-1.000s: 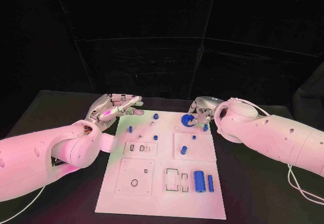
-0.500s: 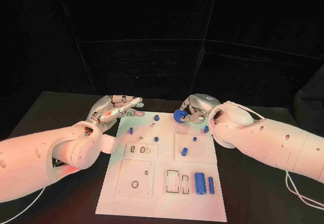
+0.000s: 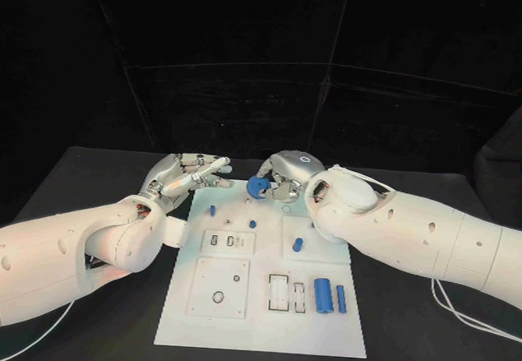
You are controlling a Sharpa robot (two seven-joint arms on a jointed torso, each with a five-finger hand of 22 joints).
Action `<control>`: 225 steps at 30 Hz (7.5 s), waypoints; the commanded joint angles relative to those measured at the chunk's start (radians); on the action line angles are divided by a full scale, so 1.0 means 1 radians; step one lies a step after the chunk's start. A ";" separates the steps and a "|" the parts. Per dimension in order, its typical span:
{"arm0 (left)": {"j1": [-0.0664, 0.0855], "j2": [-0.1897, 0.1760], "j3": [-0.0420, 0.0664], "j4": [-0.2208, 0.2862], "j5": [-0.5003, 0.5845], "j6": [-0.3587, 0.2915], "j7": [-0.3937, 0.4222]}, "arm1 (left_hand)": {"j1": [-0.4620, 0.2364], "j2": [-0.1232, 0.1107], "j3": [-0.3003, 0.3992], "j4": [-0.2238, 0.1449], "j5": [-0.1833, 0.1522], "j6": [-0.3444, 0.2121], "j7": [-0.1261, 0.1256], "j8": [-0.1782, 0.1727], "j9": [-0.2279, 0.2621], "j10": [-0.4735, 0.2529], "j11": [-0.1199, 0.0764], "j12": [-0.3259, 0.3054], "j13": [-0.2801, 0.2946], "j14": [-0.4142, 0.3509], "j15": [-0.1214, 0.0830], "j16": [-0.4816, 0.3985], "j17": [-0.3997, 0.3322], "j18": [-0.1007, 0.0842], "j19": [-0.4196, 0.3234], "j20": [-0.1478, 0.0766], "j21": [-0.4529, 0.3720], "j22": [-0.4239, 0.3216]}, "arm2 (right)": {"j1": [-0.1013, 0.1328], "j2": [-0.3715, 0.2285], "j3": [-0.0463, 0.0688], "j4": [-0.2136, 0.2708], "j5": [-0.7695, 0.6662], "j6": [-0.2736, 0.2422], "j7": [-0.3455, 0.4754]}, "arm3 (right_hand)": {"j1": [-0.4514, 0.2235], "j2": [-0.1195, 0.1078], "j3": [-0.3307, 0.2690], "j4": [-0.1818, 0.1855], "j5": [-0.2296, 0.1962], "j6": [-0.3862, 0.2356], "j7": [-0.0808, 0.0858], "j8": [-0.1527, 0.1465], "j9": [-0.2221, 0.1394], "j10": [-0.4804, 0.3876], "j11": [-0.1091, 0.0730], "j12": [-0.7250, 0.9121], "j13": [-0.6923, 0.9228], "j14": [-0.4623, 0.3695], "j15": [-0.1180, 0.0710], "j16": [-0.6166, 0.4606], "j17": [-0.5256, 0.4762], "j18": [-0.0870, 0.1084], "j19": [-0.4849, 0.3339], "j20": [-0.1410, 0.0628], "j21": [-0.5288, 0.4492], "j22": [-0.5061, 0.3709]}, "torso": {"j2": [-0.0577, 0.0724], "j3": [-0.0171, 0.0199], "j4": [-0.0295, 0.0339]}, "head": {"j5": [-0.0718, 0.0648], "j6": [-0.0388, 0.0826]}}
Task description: Assemble the parts on the task board
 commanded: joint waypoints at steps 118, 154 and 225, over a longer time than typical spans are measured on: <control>0.001 0.020 0.000 -0.051 -0.006 0.023 0.002 | -0.002 0.008 0.007 -0.007 0.003 0.006 0.003 -0.006 -0.001 0.004 0.003 -0.007 -0.001 0.001 0.003 -0.006 0.004 0.007 0.008 0.001 -0.006 -0.002 | -0.065 -0.295 -0.007 -0.075 0.336 0.117 0.372 | 0.051 0.026 -0.310 0.021 0.074 -0.041 0.002 -0.071 0.009 -0.063 0.016 -0.121 -0.084 0.039 0.008 -0.067 -0.055 0.005 -0.051 0.011 -0.050 -0.100 | -0.016 0.0126 -0.0310 | 0.000 -0.011; 0.001 0.020 -0.001 -0.051 -0.006 0.026 -0.002 | -0.002 0.008 0.007 -0.007 0.003 0.006 0.003 -0.006 -0.001 0.004 0.003 -0.007 -0.001 0.001 0.003 -0.006 0.004 0.007 0.008 0.001 -0.006 -0.002 | -0.072 -0.252 -0.006 -0.132 0.326 0.132 0.344 | 0.054 0.123 -0.260 0.028 -0.041 0.022 0.000 -0.047 0.009 -0.052 0.013 -0.106 -0.070 0.043 0.007 -0.060 -0.038 0.003 -0.042 0.009 -0.044 -0.088 | -0.016 0.0138 -0.0311 | 0.006 -0.018; 0.003 0.023 0.000 -0.073 -0.006 0.025 0.002 | -0.006 0.010 0.013 -0.010 0.003 0.007 0.003 -0.009 -0.001 0.005 0.004 -0.011 -0.001 0.000 0.004 -0.010 0.008 0.007 0.008 0.002 -0.008 -0.005 | -0.101 0.017 -0.022 0.118 0.109 0.091 -0.018 | 0.010 0.112 -0.175 0.036 0.025 0.071 -0.019 -0.038 0.005 -0.045 -0.003 -0.106 -0.065 0.046 -0.007 -0.058 -0.029 0.000 -0.029 -0.005 -0.034 -0.070 | -0.024 0.0096 -0.0271 | 0.051 -0.064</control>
